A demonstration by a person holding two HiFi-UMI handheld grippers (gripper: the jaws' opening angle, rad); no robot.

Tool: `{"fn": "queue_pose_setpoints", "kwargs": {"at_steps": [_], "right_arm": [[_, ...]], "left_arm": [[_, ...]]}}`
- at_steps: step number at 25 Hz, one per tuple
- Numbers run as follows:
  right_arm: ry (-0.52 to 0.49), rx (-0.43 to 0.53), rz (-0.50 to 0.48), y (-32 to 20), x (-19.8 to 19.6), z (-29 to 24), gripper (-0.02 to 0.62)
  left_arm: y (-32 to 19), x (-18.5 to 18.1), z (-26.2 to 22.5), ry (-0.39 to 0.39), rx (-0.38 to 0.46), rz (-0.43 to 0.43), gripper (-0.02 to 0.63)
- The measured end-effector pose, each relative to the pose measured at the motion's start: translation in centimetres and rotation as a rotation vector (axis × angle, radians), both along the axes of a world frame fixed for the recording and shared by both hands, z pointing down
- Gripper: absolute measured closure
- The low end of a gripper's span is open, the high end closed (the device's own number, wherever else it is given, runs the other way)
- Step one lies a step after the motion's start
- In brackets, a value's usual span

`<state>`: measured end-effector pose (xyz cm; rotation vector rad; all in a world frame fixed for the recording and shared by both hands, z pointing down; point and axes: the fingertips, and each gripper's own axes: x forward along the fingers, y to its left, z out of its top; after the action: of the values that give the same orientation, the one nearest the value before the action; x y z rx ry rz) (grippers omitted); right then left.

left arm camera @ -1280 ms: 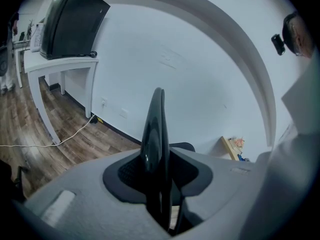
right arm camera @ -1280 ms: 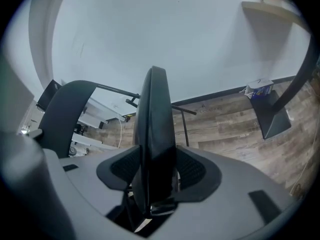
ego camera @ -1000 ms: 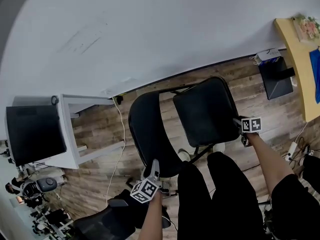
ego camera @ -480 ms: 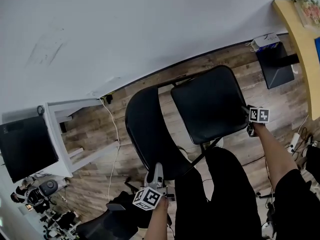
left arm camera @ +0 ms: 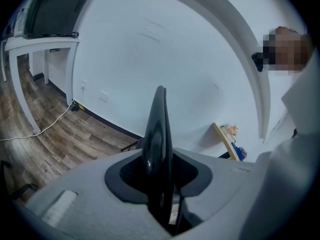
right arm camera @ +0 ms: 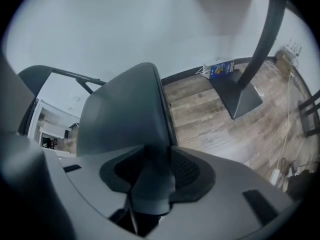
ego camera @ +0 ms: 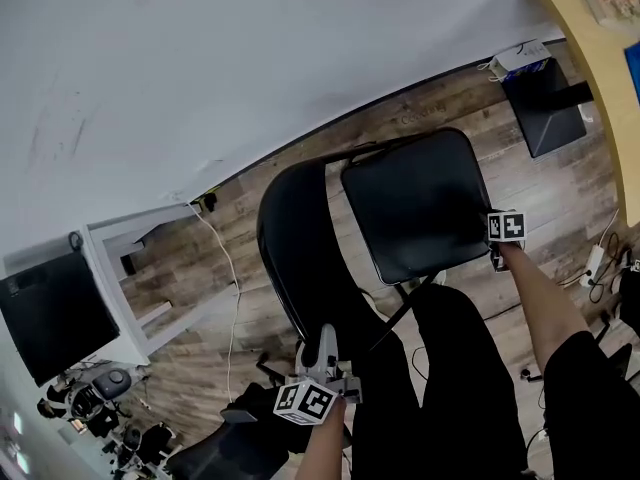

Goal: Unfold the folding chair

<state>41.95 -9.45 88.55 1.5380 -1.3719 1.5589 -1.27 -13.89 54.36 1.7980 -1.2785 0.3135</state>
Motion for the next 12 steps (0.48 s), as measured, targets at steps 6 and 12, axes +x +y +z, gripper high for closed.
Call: {"fn": "queue_pose_setpoints", "kwargs": {"at_steps": [6, 12], "right_arm": [[0.082, 0.007, -0.023, -0.2, 0.1, 0.2, 0.430], [0.087, 0.066, 0.036, 0.8, -0.7, -4.3, 0.430]], "left_arm": [[-0.1, -0.1, 0.4, -0.012, 0.006, -0.009, 0.488], [0.3, -0.4, 0.4, -0.047, -0.039, 0.031, 0.483]]}}
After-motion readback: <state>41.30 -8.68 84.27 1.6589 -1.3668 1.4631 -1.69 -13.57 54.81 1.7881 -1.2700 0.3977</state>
